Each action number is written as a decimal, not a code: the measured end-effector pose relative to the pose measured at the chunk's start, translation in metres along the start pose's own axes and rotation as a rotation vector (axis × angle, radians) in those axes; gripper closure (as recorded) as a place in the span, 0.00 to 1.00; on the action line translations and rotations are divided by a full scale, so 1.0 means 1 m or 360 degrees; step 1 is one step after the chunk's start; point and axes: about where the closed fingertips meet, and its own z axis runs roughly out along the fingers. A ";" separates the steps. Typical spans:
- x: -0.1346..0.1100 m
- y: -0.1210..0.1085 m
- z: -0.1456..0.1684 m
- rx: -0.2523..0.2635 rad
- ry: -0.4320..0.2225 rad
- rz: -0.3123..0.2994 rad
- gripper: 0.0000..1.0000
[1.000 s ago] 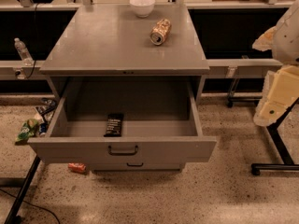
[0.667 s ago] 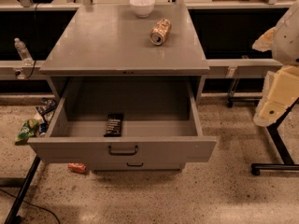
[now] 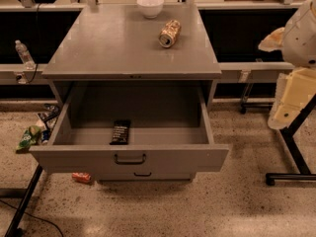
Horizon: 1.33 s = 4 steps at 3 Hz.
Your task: Pick rxbar chocolate from top drawer and place on counter
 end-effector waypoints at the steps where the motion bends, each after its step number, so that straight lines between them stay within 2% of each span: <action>1: -0.013 -0.022 0.027 -0.0107 -0.0022 -0.0290 0.00; 2: -0.032 -0.039 0.074 -0.0258 -0.0019 -0.0608 0.00; 3: -0.060 -0.033 0.125 -0.0394 -0.0076 -0.0884 0.00; 4: -0.060 -0.035 0.124 -0.0373 -0.0081 -0.0888 0.00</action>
Offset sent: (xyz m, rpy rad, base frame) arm 0.0962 0.0553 -0.0987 -0.1452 0.2067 0.6556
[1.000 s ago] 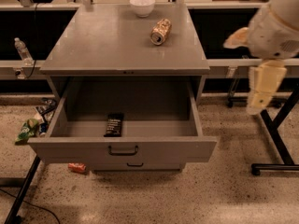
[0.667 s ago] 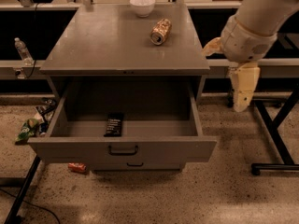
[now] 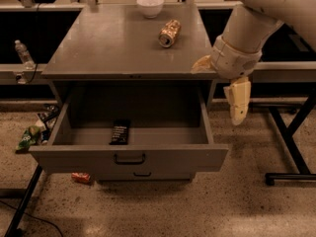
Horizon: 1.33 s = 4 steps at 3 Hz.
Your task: Pick rxbar chocolate from top drawer and place on counter
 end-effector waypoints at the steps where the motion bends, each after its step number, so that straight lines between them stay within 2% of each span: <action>1: -0.030 -0.018 0.010 0.0027 -0.0068 -0.0256 0.00; 2: -0.068 -0.037 0.030 0.0021 -0.0186 -0.0616 0.00; 3: -0.128 -0.066 0.081 -0.0051 -0.0309 -0.1097 0.00; 4: -0.162 -0.093 0.114 -0.0065 -0.0327 -0.1368 0.00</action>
Offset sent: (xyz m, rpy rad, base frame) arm 0.0029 0.1288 -0.0276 0.1466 -0.0375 0.7016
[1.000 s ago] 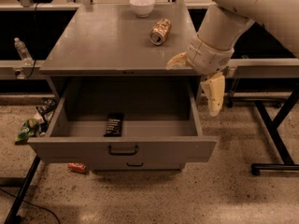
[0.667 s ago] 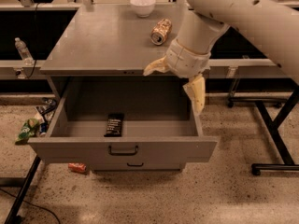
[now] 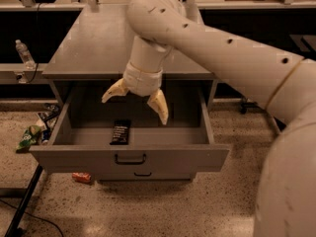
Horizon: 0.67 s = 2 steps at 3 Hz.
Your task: Pick rxbar chocolate from top drawer and place on counter
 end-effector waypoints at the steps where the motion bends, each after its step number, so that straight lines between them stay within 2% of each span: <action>1: 0.018 -0.049 0.035 0.0009 0.0074 -0.0171 0.00; 2: 0.026 -0.049 0.047 0.0014 0.0087 -0.0167 0.00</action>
Offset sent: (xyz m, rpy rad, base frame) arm 0.0216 0.0414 -0.0204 0.0050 -0.0577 0.0764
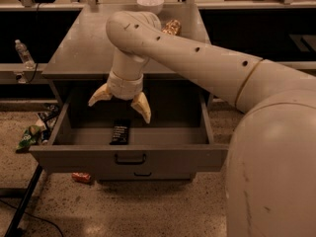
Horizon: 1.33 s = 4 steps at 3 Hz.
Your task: Pick rxbar chocolate from top drawer and place on counter
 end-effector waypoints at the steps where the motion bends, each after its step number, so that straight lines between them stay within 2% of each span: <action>1: 0.022 -0.005 0.032 -0.0062 -0.0011 -0.0074 0.00; 2: 0.046 -0.011 0.061 -0.0109 -0.0045 -0.0164 0.00; 4: 0.067 -0.017 0.111 -0.0131 -0.0101 -0.0235 0.00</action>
Offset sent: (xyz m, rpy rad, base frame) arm 0.0726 0.0323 -0.0891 -0.0792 0.0109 0.1937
